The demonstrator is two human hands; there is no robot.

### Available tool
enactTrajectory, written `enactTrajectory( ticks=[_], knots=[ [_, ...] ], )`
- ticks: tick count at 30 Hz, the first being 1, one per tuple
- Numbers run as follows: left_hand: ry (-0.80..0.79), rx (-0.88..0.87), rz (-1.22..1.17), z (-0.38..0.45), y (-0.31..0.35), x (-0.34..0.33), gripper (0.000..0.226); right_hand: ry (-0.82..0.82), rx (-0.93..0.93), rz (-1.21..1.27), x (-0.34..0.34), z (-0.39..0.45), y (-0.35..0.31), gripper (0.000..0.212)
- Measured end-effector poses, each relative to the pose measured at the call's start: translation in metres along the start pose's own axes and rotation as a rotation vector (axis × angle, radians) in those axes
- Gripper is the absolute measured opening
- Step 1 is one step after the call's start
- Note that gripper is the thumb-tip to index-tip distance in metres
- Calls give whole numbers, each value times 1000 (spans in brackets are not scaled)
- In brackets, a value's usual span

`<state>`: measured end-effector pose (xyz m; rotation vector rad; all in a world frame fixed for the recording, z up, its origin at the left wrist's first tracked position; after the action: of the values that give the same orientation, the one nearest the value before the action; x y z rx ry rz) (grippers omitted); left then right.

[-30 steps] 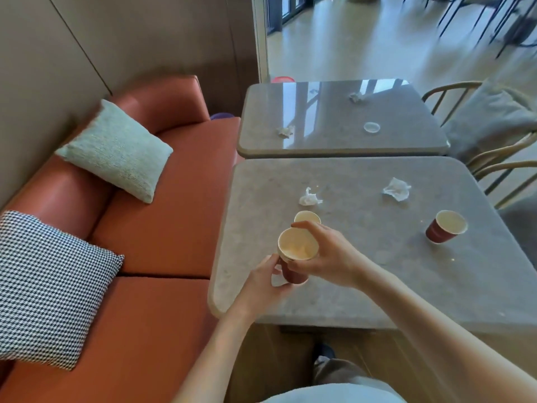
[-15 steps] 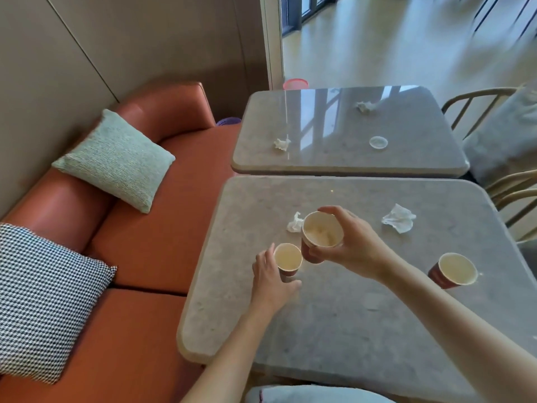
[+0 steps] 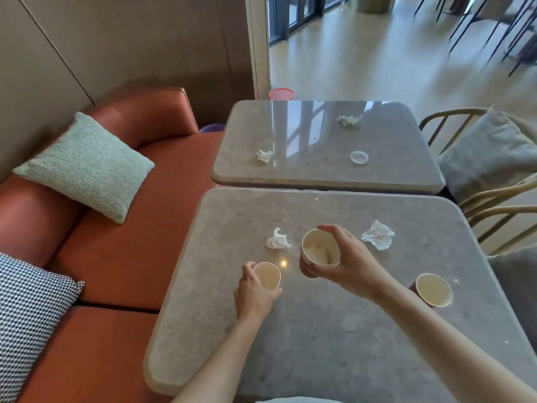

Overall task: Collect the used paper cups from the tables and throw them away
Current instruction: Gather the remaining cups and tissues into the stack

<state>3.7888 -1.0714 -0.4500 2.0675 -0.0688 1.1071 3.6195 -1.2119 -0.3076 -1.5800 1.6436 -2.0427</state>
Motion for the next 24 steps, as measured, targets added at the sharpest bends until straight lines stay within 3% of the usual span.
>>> enactTrajectory(
  ticks=[4, 11, 13, 19, 24],
  knots=[
    [-62, -154, -89, -6, 20, 0, 73, 1, 39, -23, 2, 1, -10, 77],
    [-84, -388, -124, -23, 60, 12, 69, -40, 143, -67, -4, -2, -43, 84],
    [-101, -423, -163, -29, 68, 14, 62, -76, 144, -79, -8, -3, -45, 85],
    [-119, -451, -375, -46, 84, 31, 68, -123, 138, -128, -15, -8, -45, 83],
    [-96, -513, -372, -48, 97, 43, 63, -164, 155, -173, -23, -10, -46, 86]
  ],
)
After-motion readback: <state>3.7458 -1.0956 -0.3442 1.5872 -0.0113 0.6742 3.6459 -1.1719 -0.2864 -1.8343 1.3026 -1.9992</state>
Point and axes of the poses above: each hand's wrist, its own z-axis towards the middle knuckle, its own x-axis out of the back of the hand, y = z × x, the point moved 9 cm from there along z, towards the middle knuckle, and after that the axes turned 5 degrees about -y, right-handed, at the moved point
